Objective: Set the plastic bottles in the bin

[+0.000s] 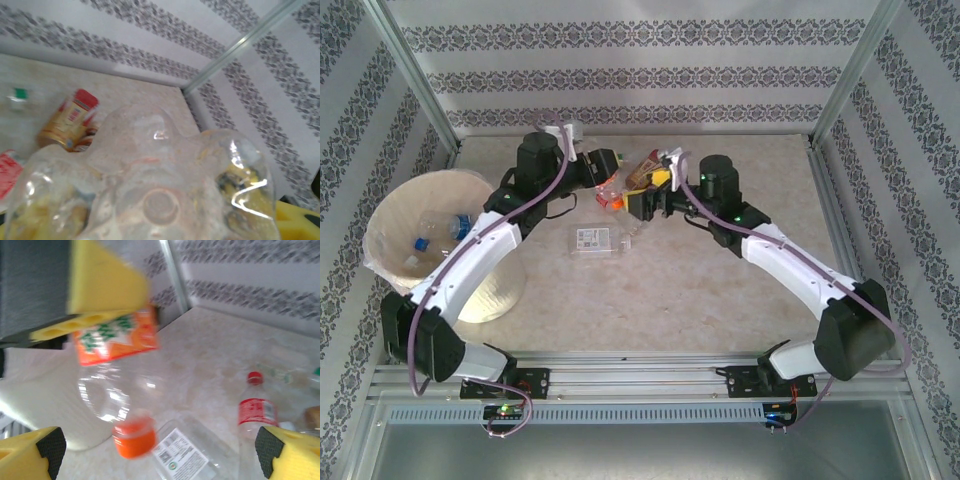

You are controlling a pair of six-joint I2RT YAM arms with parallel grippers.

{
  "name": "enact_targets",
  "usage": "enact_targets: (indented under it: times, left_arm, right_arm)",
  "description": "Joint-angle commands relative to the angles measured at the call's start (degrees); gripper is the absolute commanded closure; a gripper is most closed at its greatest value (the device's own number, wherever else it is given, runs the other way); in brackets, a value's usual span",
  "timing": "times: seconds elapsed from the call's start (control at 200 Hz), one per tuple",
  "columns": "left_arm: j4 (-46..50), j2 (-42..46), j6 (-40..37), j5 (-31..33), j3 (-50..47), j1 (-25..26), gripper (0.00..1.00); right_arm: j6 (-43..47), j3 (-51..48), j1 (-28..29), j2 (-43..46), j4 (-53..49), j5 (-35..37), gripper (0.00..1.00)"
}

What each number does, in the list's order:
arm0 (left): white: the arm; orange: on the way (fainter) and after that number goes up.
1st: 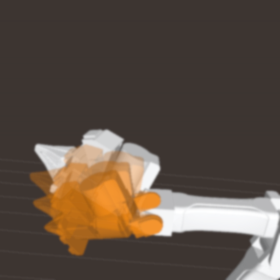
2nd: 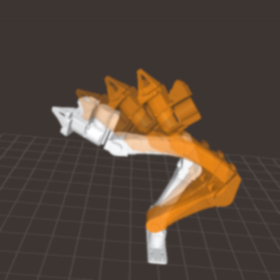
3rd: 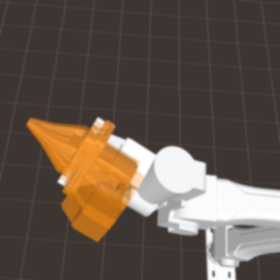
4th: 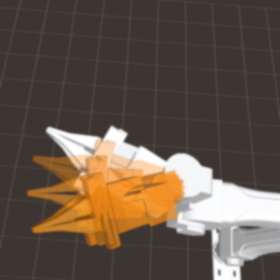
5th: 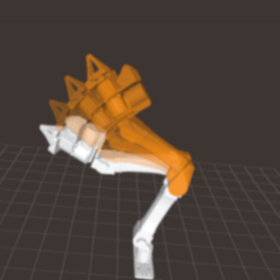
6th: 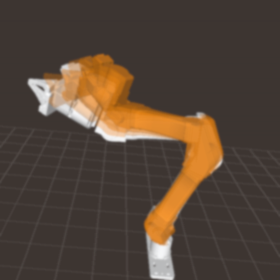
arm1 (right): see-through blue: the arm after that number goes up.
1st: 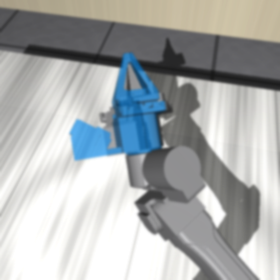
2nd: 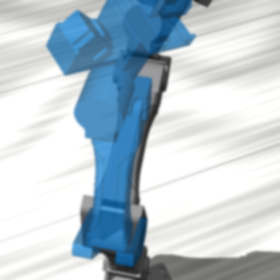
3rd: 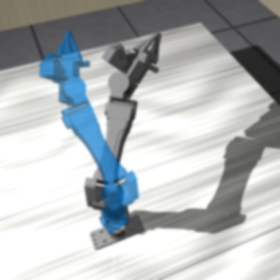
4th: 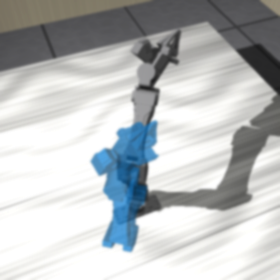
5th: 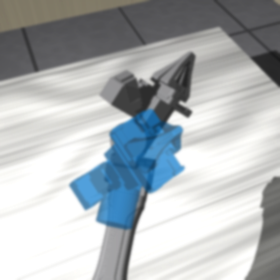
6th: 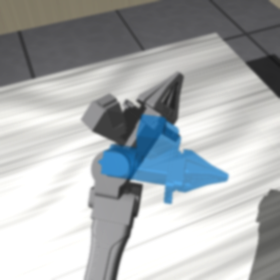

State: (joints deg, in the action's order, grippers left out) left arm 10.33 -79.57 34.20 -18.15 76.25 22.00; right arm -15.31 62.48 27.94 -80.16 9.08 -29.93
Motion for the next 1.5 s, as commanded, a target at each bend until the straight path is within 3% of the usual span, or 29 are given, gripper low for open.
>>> enact_targets:
  times: [0.0, 0.255, 0.565, 0.715, 0.854, 0.939, 1.144, 1.494]
  left_arm:
    - [11.02, 5.02, -6.89, 12.16, 4.92, -0.66, 0.51]
    - [25.94, 10.42, -13.86, 34.23, 11.7, -1.11, 0.53]
    - [35.6, 15.17, -20.47, 57.02, 19.4, -1.21, 0.53]
    - [38.26, 16.23, -22.79, 70.34, 18.42, -1.66, 0.53]
    - [41.51, 16.47, -21.98, 77.13, 16.82, -3.1, 0.53]
    - [42.6, 17.38, -20.69, 76.77, 14.61, -6.1, 0.53]
    - [44.87, 21.98, -15.7, 64.27, 7.47, -21.65, 0.53]
    - [43.47, 24.33, -14.3, 58.0, -1.05, -34.7, 0.5]
  right_arm:
    - [-9.03, -0.27, -3.37, 1.73, -0.71, 4.76, 0.02]
    - [-12.39, -4.26, -6.2, 3.93, 1.97, 13.32, 0.02]
    - [-11.82, -6.34, -6.73, 4.42, 2.29, 16.47, 0.02]
    - [-12.07, -5.83, -6.74, 3.46, 2.42, 16.93, 0.02]
    - [-12.63, -4.37, -6.75, 2.17, 1.97, 16.49, 0.02]
    - [-13.33, -3.61, -6.75, 1.38, 1.95, 16.16, 0.02]
    - [-14.57, -2.2, -6.76, 0.06, 1.56, 15.26, 0.02]
    - [-14.72, -0.67, -6.76, -1.38, 1.38, 13.2, 0.02]
